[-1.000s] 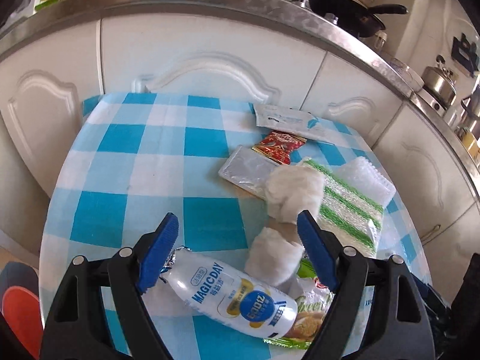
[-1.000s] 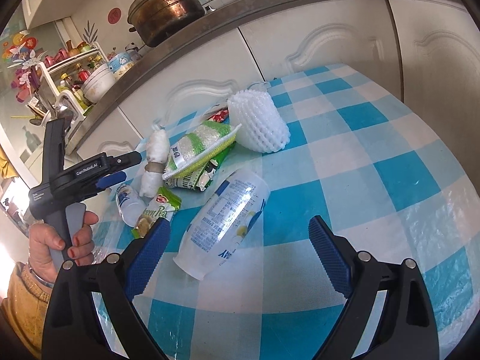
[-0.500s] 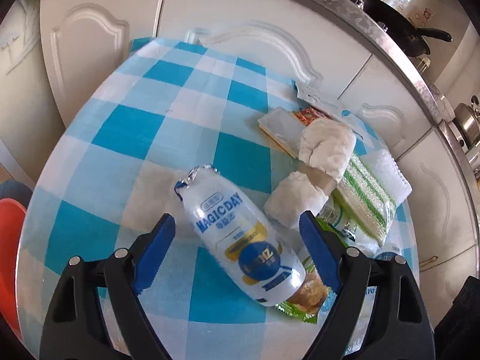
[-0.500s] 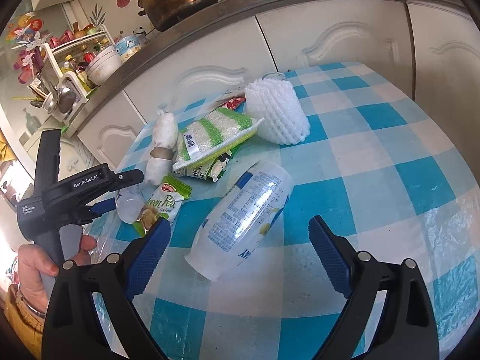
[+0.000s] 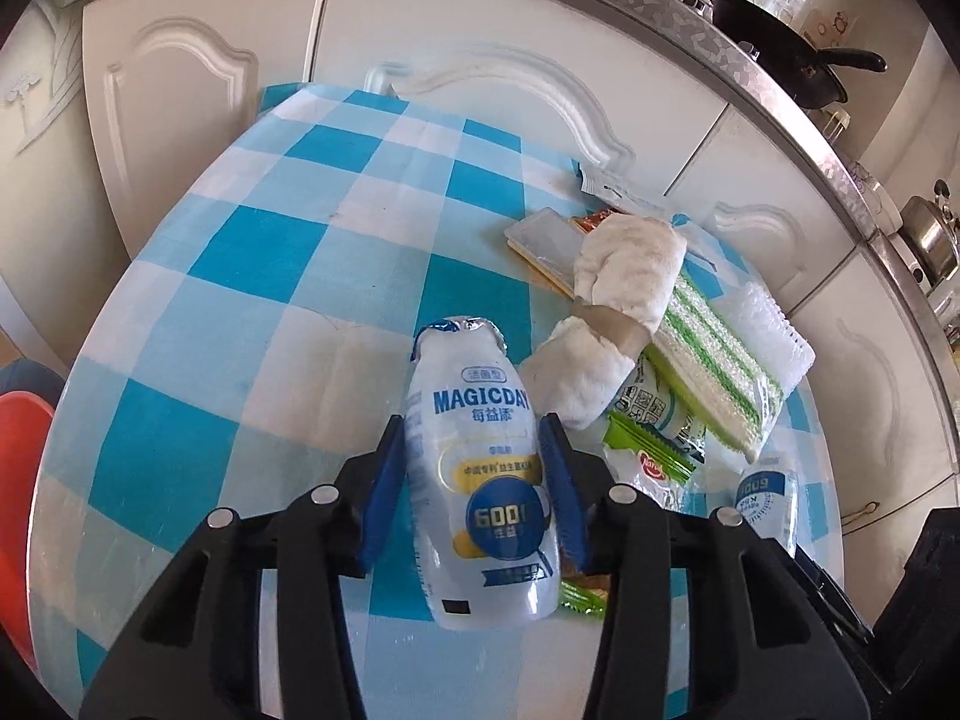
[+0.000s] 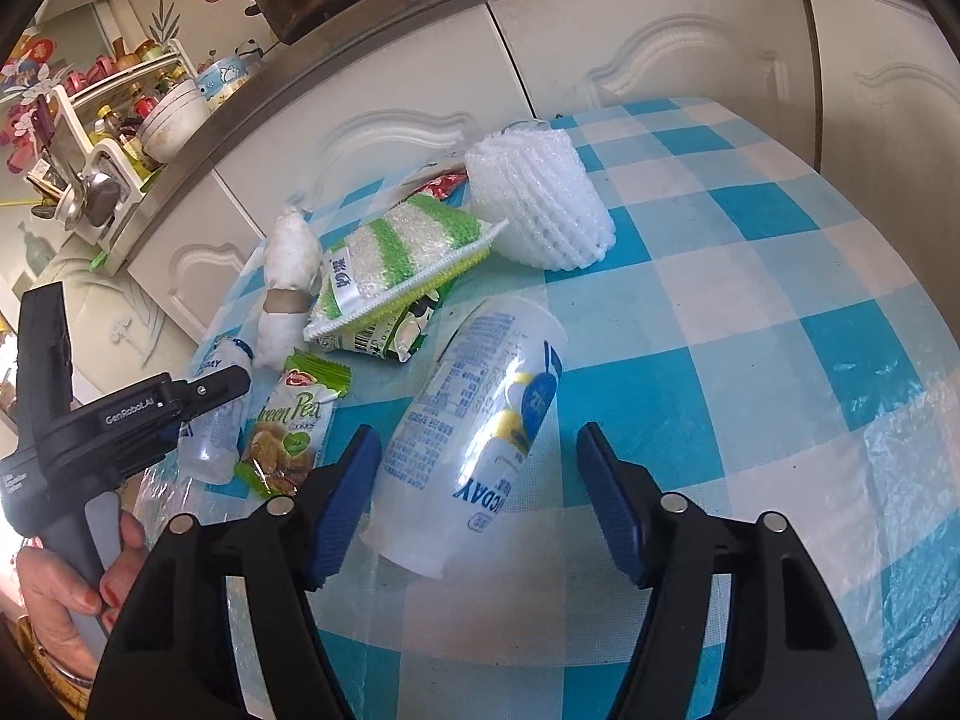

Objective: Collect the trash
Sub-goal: 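Hold the bottle in the left tool while the right tool grasps a white foam net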

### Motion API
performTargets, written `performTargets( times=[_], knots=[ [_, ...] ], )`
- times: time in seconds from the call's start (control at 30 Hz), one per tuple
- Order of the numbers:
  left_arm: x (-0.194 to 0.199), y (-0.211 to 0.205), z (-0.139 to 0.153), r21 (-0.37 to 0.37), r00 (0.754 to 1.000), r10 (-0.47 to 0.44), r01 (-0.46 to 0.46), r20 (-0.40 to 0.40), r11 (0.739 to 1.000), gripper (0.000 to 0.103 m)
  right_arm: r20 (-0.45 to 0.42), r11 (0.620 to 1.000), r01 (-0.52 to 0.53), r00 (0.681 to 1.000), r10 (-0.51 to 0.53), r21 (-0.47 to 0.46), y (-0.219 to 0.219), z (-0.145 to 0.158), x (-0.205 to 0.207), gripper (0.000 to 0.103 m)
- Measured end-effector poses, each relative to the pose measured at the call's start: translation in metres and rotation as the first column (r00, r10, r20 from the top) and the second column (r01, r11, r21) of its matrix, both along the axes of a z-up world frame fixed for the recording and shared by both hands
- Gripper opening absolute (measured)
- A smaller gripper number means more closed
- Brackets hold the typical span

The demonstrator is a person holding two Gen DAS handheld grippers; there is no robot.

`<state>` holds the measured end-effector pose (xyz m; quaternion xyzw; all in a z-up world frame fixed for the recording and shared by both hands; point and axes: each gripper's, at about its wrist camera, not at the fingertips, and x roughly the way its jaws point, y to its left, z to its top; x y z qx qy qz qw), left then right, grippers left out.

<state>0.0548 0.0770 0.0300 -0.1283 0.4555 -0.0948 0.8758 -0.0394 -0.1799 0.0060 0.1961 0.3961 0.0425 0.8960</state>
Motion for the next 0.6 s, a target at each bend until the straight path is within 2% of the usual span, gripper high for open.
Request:
performTargets(
  times=[0.03, 0.1, 0.3, 0.37, 0.43, 0.5, 0.6],
  knots=[
    [-0.004, 0.003, 0.002, -0.005, 1.000, 0.000, 0.000, 0.006, 1.000, 0.046, -0.003, 1.000, 0.005, 1.000, -0.005, -0.004, 0.000, 0.000, 0.000, 0.058],
    [-0.014, 0.008, 0.005, -0.007, 1.000, 0.001, -0.001, 0.019, 1.000, 0.046, -0.008, 1.000, 0.008, 1.000, -0.008, -0.002, -0.001, -0.001, 0.001, 0.046],
    [-0.039, 0.021, 0.014, -0.011, 0.998, 0.005, -0.004, 0.068, 1.000, 0.046, -0.006, 1.000, 0.008, 1.000, -0.008, 0.019, -0.004, -0.002, -0.001, 0.046],
    [-0.048, 0.027, 0.016, -0.005, 0.997, 0.011, -0.010, 0.078, 1.000, 0.046, -0.016, 0.999, -0.011, 1.000, 0.010, -0.030, 0.002, 0.000, 0.001, 0.046],
    [-0.056, 0.034, 0.017, -0.002, 0.996, 0.010, -0.009, 0.087, 1.000, 0.046, -0.017, 0.998, -0.030, 0.999, 0.029, -0.056, 0.007, 0.002, 0.000, 0.052],
    [-0.063, 0.040, 0.017, -0.005, 0.996, 0.012, -0.012, 0.086, 1.000, 0.046, -0.014, 0.998, -0.034, 0.999, 0.033, -0.060, 0.009, 0.003, -0.003, 0.071],
    [-0.074, 0.048, 0.015, 0.010, 0.995, 0.014, -0.015, 0.094, 1.000, 0.046, -0.006, 0.998, -0.037, 0.999, 0.037, -0.056, 0.008, 0.008, -0.004, 0.076]
  ],
)
